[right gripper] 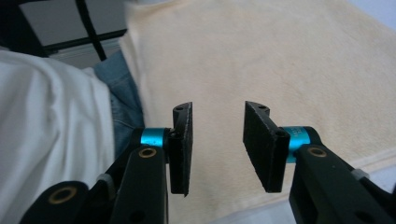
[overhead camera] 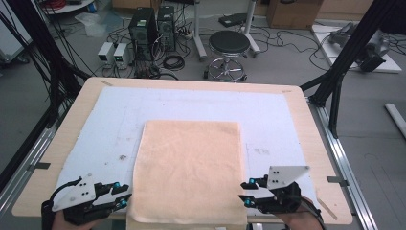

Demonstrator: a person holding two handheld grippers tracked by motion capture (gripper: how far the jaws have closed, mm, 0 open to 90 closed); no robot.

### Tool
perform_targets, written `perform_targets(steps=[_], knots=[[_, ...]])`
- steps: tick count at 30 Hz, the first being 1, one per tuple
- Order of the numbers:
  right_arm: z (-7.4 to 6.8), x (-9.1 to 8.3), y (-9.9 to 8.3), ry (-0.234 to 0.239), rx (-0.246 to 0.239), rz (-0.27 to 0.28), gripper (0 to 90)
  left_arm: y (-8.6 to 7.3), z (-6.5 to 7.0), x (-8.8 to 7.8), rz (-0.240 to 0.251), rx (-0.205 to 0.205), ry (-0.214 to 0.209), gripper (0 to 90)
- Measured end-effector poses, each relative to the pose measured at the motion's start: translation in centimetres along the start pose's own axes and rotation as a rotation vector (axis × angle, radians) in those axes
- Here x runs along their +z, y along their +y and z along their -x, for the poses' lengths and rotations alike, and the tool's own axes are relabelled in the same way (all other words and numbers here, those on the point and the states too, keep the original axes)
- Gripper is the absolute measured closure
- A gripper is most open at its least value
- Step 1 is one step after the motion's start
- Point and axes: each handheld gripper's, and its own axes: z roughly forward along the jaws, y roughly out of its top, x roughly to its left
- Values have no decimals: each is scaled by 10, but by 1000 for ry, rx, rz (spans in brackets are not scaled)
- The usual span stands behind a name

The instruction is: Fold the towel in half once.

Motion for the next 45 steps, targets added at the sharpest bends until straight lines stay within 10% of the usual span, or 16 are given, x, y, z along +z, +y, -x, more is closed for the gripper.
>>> perform_targets(steps=[16,25,34,41,45], knots=[[114,50,18,-221,95,-69,475,23,-90,66,-76,-63,103,500],[173,86,15,-273,185,-126,410,16,-150,114,-126,-202,211,465],[185,103,-1,-259,273,-194,392,9,-153,127,-206,-244,196,471],[183,107,3,-211,284,-177,759,11,-148,131,-201,-339,178,807],[182,108,6,-194,255,-176,822,16,-146,132,-211,-288,222,847]])
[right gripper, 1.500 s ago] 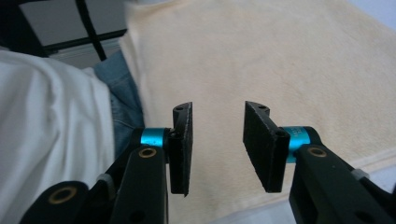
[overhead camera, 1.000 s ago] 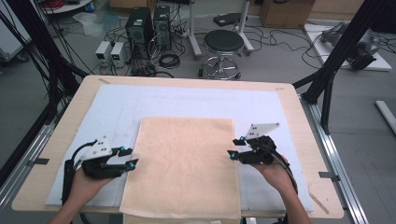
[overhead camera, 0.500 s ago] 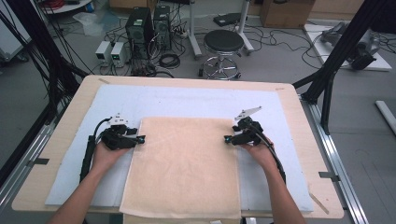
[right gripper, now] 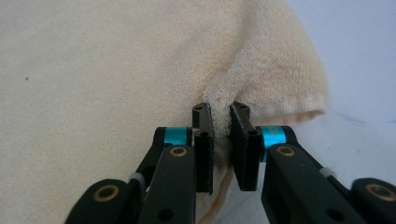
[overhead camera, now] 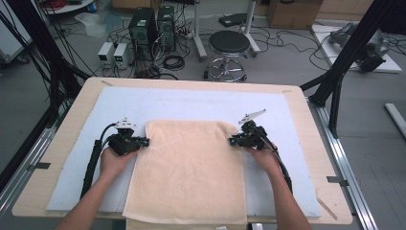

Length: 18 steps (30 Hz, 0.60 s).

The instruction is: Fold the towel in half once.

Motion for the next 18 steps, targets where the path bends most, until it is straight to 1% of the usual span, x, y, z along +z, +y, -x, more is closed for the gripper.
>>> perform_targets(steps=[1,2,3,5,7,8,10,11,12,13,14,15,16,17,18], knots=[[0,-1,2,-8,-6,6,826,3,-1,0,2,11,16,849],[1,-2,4,-20,-12,15,827,6,-3,1,21,3,30,850],[3,-4,7,-30,-10,25,828,10,-6,1,30,-2,37,850],[8,-7,16,-56,-7,42,828,20,-12,3,48,-26,53,850],[14,-10,30,-85,-4,56,828,33,-17,6,61,-27,77,850],[18,-10,37,-96,-5,61,828,39,-20,7,75,-29,92,850],[25,-12,52,-120,-4,72,828,50,-26,8,91,-45,110,850],[29,-13,59,-126,8,71,828,54,-29,9,108,-57,119,851],[33,-13,63,-133,6,81,827,59,-32,11,96,-57,126,850],[36,-12,68,-141,19,73,825,64,-36,13,81,-50,129,849],[38,-11,71,-144,25,65,812,67,-38,16,83,-50,132,847],[39,-9,71,-164,15,67,777,68,-39,19,74,-62,124,838],[41,-6,70,-188,14,54,685,69,-39,23,67,-63,127,799],[43,-4,68,-203,38,41,618,68,-39,24,54,-55,133,729],[46,-3,64,-196,56,30,592,66,-40,24,39,-43,125,687]])
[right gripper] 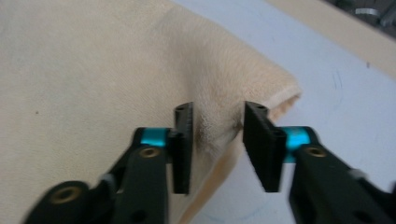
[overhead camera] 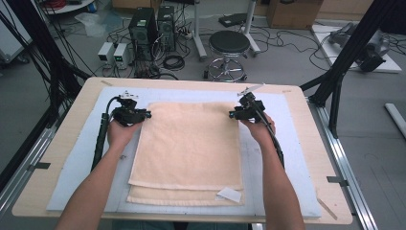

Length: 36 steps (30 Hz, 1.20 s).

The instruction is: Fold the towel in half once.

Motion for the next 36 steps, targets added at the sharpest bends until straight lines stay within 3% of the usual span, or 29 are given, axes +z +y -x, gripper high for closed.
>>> perform_targets(steps=[3,5,6,8,13,15,18,20,21,22,27,32,36], knots=[[1,-7,-11,11,-6,4,541,-5,0,-8,-22,46,-15,618],[-1,-16,-18,37,-2,31,521,-9,-1,-17,7,21,-58,596],[-4,-20,-22,50,-9,41,513,-10,0,-22,9,30,-74,580],[-13,-29,-29,69,-31,56,492,-15,6,-35,60,58,-93,569],[-39,-50,-46,124,-83,92,458,-30,20,-62,101,115,-148,531],[-51,-55,-52,137,-110,95,446,-39,26,-72,125,118,-169,499],[-66,-64,-61,154,-141,96,426,-54,35,-87,135,150,-199,470],[-74,-70,-65,170,-150,64,394,-65,41,-96,136,173,-221,460],[-79,-73,-69,177,-165,82,413,-72,44,-99,142,177,-230,452],[-84,-77,-73,171,-185,100,424,-77,46,-102,140,179,-235,451],[-102,-81,-91,177,-234,77,420,-98,61,-109,130,172,-291,376],[-117,-76,-109,206,-252,66,428,-109,72,-110,90,235,-324,375],[-122,-66,-118,229,-268,31,551,-119,73,-103,15,273,-383,524]])
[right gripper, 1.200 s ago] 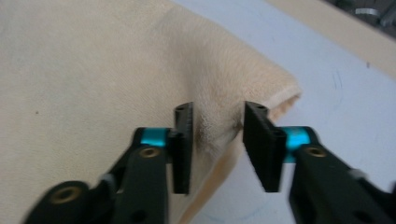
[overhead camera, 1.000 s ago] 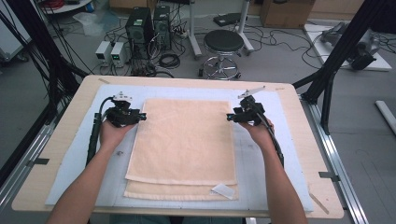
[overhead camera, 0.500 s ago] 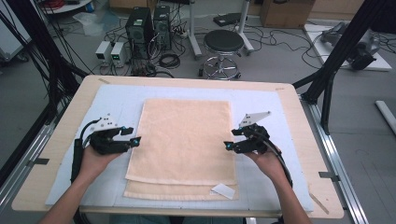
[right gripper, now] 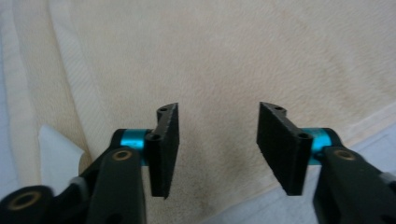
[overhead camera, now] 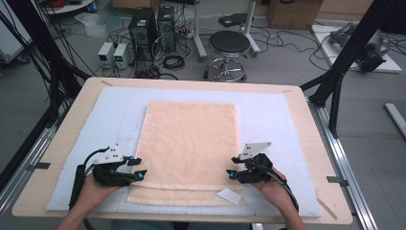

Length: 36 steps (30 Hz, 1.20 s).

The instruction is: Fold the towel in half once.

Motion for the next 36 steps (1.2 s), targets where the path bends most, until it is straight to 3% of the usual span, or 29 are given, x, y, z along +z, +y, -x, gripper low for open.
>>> perform_targets(steps=[3,4,8,14,19,30,36], knots=[[-3,9,-4,10,-12,-47,618,-6,1,6,-60,19,-33,628],[-3,10,-6,10,-13,-36,643,-7,3,7,-52,32,-22,646],[-3,10,-7,3,-2,-27,706,-8,2,7,-46,10,3,718],[-7,10,-4,-16,-39,-36,835,-4,5,9,-64,29,23,865],[-6,8,-2,-17,-31,-34,853,-1,4,5,-52,12,27,873],[-7,-13,11,-7,-40,38,855,8,11,-16,51,8,32,873],[-11,-31,21,-8,-60,54,855,14,17,-28,74,28,34,873]])
